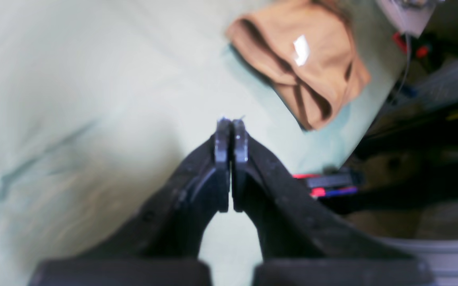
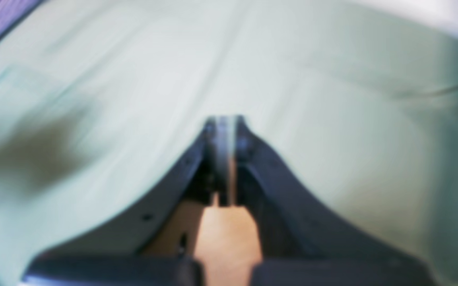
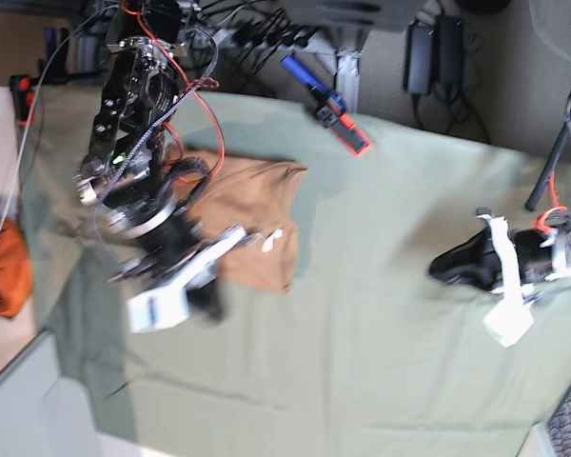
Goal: Fold the T-shirt properly
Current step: 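Press and square the folded bundle with both grippers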
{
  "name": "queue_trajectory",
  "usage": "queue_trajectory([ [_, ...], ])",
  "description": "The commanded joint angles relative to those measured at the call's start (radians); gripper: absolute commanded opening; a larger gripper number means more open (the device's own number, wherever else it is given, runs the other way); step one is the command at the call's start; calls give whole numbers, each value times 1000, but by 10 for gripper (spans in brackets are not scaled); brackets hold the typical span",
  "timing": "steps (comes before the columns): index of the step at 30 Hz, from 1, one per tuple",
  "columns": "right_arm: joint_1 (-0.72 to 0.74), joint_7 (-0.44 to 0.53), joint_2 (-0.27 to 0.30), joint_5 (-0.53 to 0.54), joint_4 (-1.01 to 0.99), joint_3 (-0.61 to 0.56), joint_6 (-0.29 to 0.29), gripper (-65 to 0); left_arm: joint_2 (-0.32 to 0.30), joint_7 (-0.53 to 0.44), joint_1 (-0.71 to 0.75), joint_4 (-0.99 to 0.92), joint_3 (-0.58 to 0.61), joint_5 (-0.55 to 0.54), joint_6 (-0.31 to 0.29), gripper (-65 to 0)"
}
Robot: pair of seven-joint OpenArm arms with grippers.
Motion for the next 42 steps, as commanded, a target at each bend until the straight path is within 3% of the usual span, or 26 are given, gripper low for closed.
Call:
queue_trajectory([
  [1, 35, 31, 6, 9, -14, 32, 110, -650, -5, -14, -11, 46, 42, 1, -8, -650],
  [4, 105, 75, 5, 10, -147, 108, 110, -650, 6, -43, -3, 144, 246, 121, -8, -650],
  [9, 235, 97, 21, 10, -430, 127, 111, -650, 91, -166, -2, 181, 548, 446, -8, -650],
  [13, 324, 101, 46, 9, -635, 84, 114, -650, 174, -251, -3, 177, 705, 591, -8, -650],
  [17, 387, 100, 68, 8, -780, -42, 114, -650, 244, -314, -3, 160, 801, 752, -8, -650],
  [21, 394, 91, 81, -14, -807, -168, 114, -650, 300, -383, -14, 64, 806, 874, -2, -650],
  [24, 394, 85, 80, -17, -807, -219, 114, -650, 307, -412, -56, -26, 799, 894, 17, -650],
  [32, 394, 26, 100, -17, -807, -231, 114, -650, 307, -525, -80, -254, 761, 920, 17, -650],
  [37, 377, -70, 159, 62, -804, -231, 114, -650, 307, -565, -80, -296, 658, 919, 17, -650],
  [42, 290, -77, 241, 153, -739, -231, 114, -650, 308, -610, -90, -297, 555, 919, 16, -650],
])
